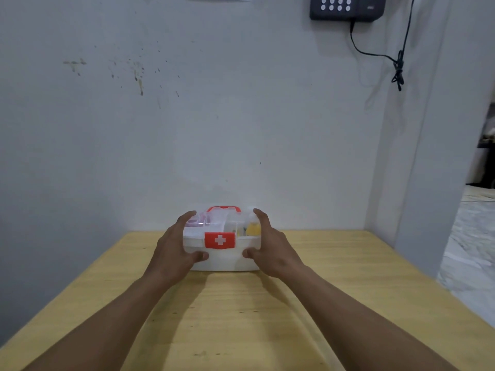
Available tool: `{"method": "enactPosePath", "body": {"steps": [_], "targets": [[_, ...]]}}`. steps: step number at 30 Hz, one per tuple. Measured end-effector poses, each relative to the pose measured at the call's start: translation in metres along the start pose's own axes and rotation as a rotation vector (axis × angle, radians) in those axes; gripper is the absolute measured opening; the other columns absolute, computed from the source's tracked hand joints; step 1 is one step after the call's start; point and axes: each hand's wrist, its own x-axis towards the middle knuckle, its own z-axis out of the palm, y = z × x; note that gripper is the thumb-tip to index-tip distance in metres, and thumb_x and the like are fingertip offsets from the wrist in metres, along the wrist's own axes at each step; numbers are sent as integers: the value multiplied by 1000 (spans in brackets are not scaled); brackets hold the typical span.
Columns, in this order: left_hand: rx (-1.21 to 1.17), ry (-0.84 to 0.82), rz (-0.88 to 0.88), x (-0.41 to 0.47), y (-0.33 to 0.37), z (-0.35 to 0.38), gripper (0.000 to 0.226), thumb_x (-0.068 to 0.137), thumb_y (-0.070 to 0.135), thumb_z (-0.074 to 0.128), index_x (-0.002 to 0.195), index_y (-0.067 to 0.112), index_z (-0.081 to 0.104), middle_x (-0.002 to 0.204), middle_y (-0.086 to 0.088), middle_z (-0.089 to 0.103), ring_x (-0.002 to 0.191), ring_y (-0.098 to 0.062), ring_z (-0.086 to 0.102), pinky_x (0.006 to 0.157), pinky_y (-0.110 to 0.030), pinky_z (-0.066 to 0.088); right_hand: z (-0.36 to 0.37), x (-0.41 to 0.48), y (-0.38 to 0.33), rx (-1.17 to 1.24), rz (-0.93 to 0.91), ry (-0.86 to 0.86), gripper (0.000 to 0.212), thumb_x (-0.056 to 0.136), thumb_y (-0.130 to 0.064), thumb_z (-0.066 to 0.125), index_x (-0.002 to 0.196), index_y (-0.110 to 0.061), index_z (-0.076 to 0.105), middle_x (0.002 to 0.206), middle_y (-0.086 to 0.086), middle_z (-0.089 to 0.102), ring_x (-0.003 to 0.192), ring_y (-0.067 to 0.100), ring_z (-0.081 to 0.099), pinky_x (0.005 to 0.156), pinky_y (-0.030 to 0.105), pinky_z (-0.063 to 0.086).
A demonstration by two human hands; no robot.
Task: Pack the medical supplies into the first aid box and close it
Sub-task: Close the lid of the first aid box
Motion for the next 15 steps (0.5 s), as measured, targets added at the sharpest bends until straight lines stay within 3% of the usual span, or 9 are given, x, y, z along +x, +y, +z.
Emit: {"method": "enactPosePath", "body": {"steps": [8,15], "targets": [[-14,-30,26,8,28,39,98,64,26,88,138,51,28,136,5,51,116,-24,52,91,-48,53,-35,0,29,-8,48,26,97,86,-15,74,152,-39,8,124,5,58,101,21,57,86,36,52],[-15,-55,64,17,60,87,101,70,19,85,148,38,22,140,-5,48,121,-26,50,96,-42,47,-66,6,63,-100,99,112,95,85,-18,73,150,-41,9,124,9,51,102,24,55,82,34,47]]}}
